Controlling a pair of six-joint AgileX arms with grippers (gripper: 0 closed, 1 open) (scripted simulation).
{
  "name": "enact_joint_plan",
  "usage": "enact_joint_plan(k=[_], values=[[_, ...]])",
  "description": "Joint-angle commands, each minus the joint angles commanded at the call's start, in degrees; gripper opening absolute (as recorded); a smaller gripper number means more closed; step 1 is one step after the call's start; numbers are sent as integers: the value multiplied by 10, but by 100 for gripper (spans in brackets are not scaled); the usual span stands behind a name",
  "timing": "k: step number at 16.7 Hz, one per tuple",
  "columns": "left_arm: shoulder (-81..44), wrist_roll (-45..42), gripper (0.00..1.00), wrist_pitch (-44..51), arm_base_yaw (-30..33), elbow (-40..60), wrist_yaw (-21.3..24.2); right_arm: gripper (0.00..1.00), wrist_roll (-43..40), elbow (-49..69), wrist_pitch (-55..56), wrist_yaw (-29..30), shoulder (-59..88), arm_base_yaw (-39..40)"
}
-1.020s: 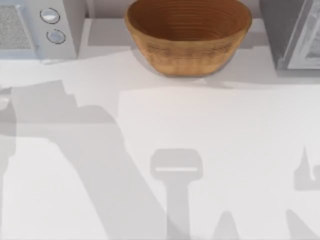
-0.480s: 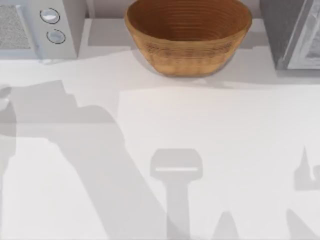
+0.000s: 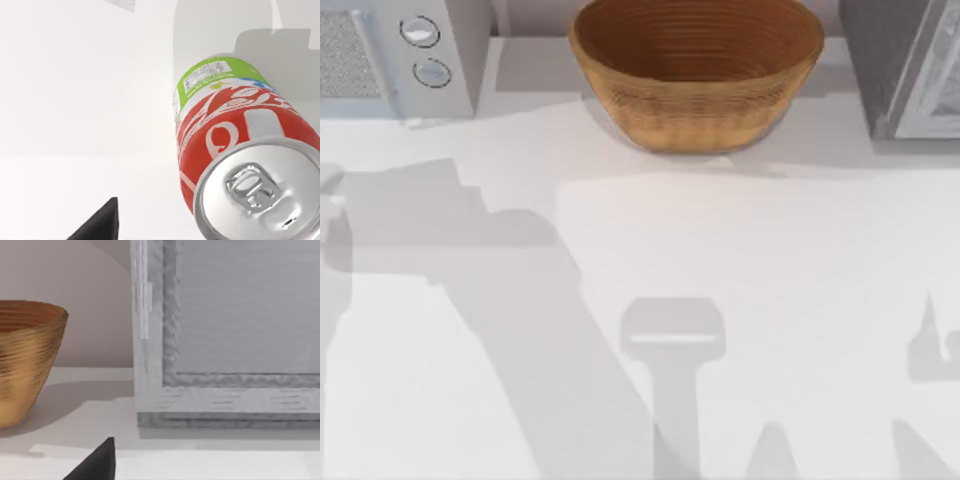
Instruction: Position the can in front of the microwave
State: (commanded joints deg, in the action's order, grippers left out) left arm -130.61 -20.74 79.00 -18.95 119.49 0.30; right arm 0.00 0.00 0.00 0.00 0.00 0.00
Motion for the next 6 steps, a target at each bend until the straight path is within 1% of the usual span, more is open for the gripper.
enact_joint_plan(k=[4, 6], values=[[-5, 0, 100, 54, 0, 60, 0, 100, 0, 0, 0, 0, 0, 0], [-5, 1, 100, 66, 1, 73, 0, 100, 0, 0, 0, 0, 0, 0]])
